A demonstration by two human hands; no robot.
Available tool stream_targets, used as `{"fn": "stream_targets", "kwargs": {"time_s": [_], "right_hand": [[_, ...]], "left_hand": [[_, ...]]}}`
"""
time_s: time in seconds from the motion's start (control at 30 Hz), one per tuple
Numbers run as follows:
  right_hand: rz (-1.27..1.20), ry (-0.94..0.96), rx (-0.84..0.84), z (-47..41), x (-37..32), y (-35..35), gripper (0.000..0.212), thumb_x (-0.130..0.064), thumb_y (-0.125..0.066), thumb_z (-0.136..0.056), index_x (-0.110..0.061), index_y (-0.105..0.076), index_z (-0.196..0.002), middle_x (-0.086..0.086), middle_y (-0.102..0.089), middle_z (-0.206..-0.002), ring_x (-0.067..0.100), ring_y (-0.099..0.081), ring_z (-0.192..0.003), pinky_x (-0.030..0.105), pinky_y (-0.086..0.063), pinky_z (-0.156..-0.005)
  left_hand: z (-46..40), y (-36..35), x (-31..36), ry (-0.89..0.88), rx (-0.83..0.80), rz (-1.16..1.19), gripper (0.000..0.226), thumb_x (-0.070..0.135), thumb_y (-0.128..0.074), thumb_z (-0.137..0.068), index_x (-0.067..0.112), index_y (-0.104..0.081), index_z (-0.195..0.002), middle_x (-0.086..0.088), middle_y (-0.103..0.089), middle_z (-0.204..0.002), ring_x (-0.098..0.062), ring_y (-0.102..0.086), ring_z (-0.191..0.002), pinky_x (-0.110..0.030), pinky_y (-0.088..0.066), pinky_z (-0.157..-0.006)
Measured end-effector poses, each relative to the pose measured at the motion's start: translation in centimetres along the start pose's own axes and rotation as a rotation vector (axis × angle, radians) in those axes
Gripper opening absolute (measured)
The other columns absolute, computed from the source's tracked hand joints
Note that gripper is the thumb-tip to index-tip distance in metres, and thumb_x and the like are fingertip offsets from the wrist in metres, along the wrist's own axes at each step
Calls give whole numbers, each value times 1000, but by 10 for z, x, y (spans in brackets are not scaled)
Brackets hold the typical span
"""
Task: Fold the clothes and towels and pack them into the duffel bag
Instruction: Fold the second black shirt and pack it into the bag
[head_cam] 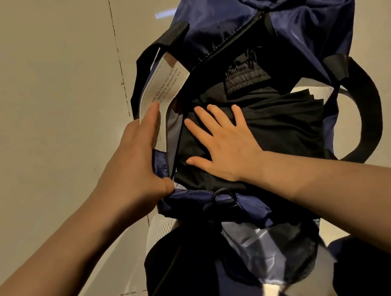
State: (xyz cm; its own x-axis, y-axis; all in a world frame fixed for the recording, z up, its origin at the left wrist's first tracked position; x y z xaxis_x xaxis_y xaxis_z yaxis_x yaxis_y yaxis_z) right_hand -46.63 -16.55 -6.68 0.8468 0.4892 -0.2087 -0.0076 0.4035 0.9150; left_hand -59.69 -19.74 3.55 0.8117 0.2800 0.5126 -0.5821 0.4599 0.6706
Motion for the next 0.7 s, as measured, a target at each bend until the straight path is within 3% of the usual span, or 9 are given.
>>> {"fn": "stream_targets", "kwargs": {"time_s": [0.1, 0.2, 0.37, 0.53, 0.63, 0.7], "right_hand": [[-52, -90, -80, 1, -6, -9, 96, -86, -14, -78, -29, 4, -153, 4, 8, -162, 29, 13, -147, 66, 9, -110], [38, -97, -167, -5, -11, -15, 112, -93, -21, -70, -26, 16, -151, 8, 16, -160, 35, 19, -145, 73, 6, -106], [71, -57, -221, 0, -7, -16, 126, -96, -33, -60, -25, 21, -149, 9, 20, -158, 35, 20, -144, 74, 4, -105], [89, -115, -198, -8, -12, -14, 125, -97, -30, -62, -23, 21, -150, 11, 18, -159, 39, 18, -144, 77, 2, -102], [51, -87, -168, -4, -14, -15, 118, -94, -29, -66, -25, 15, -151, 9, 19, -159, 38, 18, -144, 76, 4, -103], [10, 1, -111, 4, -18, -15, 115, -91, -31, -69, -23, 12, -152, 5, 17, -160, 34, 17, -145, 73, 8, -105]], "left_hand": [[0, -1, 3, 8, -14, 0, 115, 0, -72, -68, 35, -2, -153, 14, -24, -118, -3, -45, -78, -5, -39, -63], [0, 4, 8, 11, -10, -25, 116, -1, -73, -67, 33, -2, -153, 10, -26, -115, 19, -45, -77, -5, -40, -60], [-1, 22, 9, 42, -13, -71, 118, 2, -75, -68, 36, -1, -153, 11, -28, -120, -9, -43, -87, -25, -41, -67], [5, 17, 10, -1, -52, -178, 119, 6, -74, -69, 38, 6, -151, 16, -20, -111, -3, -46, -73, -15, -39, -57], [15, 9, 2, 8, -64, -196, 118, 7, -70, -72, 44, 13, -148, 17, -19, -124, -10, -46, -75, -16, -41, -57], [19, 0, -4, 31, -72, -170, 118, 10, -71, -73, 44, 14, -148, 23, -15, -129, -6, -42, -75, -14, -42, -60]]}}
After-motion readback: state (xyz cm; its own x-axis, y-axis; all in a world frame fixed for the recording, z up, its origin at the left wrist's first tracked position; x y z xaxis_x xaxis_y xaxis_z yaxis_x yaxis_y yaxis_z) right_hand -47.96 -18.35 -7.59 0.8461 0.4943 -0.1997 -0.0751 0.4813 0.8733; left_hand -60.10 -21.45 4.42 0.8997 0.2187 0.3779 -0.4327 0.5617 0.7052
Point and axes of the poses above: each hand's wrist, its own z-axis away from the middle knuckle, its own y-axis out of the back of the hand, x = y × z, the point moved 7 cm from there along -z, towards the middle knuckle
